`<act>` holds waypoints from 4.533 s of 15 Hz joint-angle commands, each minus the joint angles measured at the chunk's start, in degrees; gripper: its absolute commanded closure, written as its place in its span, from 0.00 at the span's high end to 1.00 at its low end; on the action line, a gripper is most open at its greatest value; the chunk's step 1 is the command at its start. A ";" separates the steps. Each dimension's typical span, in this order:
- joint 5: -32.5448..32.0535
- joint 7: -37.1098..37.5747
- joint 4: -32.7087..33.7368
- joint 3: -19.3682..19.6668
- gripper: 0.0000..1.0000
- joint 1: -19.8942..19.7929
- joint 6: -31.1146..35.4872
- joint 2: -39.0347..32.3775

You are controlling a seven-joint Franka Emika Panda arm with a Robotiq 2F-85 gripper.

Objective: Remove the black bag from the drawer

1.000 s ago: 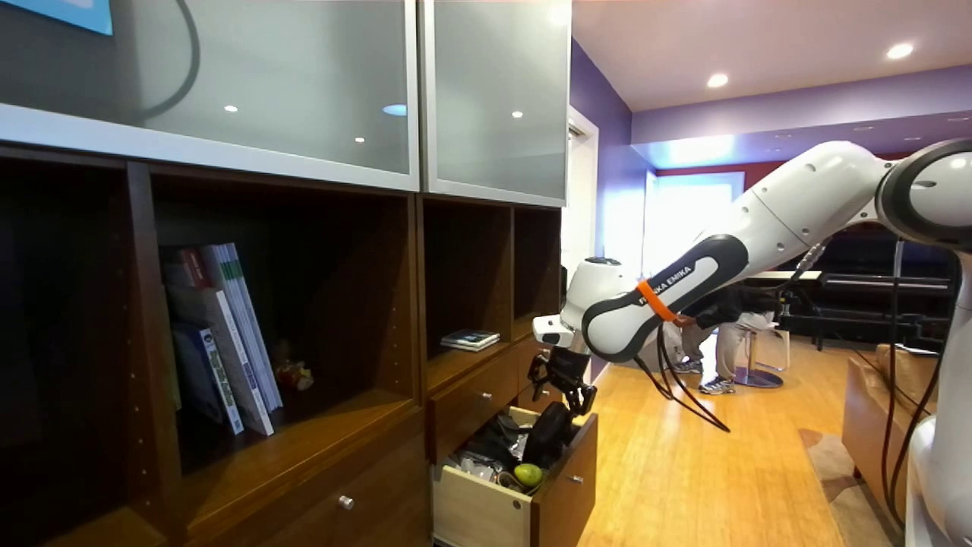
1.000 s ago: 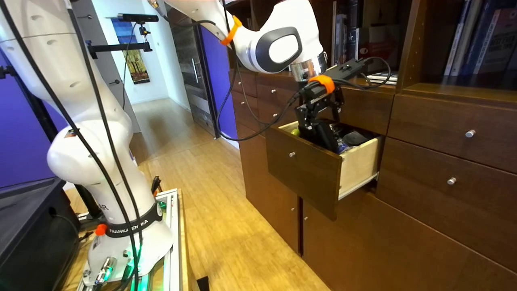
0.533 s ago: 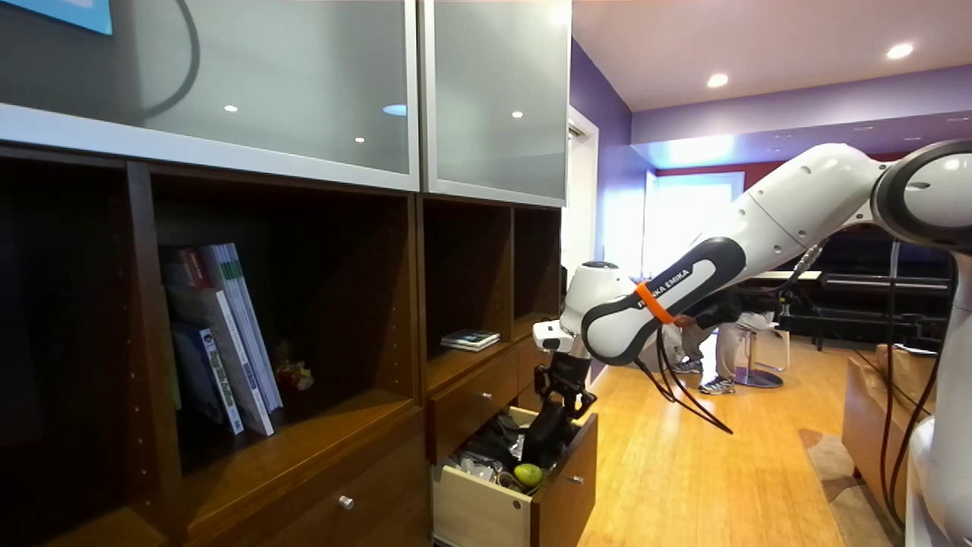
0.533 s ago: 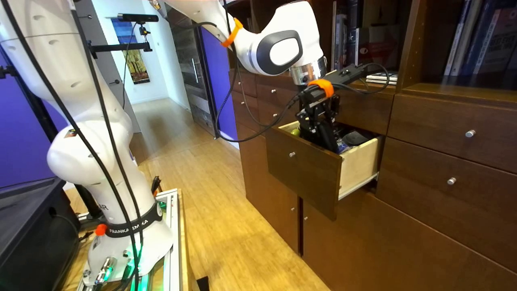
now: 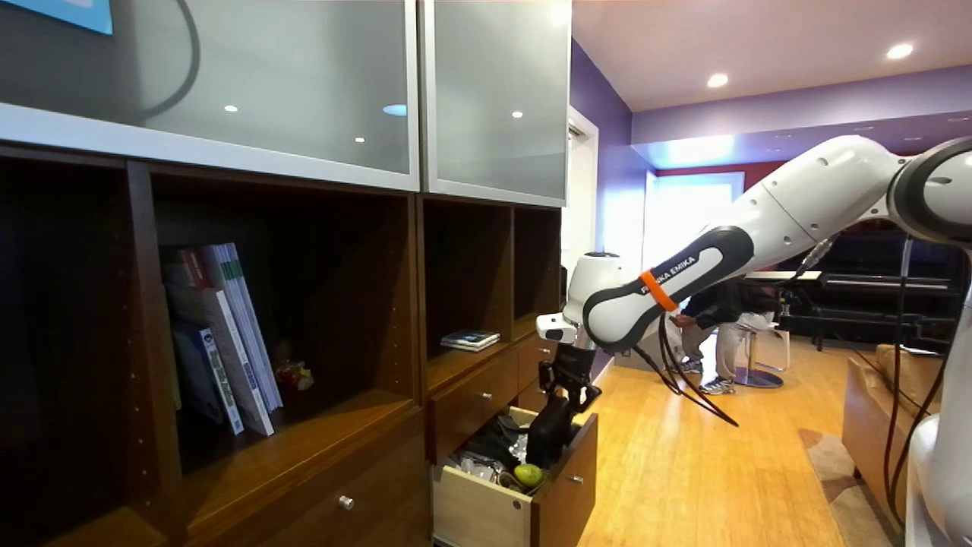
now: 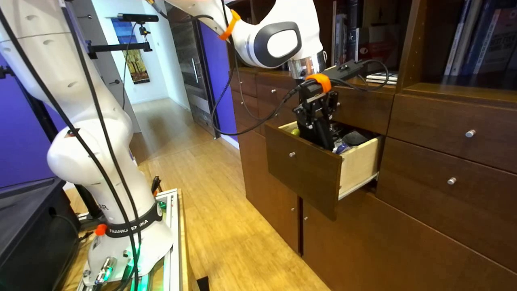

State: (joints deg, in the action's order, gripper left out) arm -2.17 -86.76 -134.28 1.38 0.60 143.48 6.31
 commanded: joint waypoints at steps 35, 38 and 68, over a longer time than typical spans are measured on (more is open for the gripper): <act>-49.44 74.95 12.54 -27.01 0.22 -17.36 14.71 6.51; -50.80 76.43 12.92 -27.40 0.22 -17.55 13.80 6.16; -63.57 80.63 19.63 -27.34 0.22 -19.48 17.96 -3.66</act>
State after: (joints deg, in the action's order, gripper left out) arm -62.02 -8.06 -117.67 -26.00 -18.26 159.12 4.74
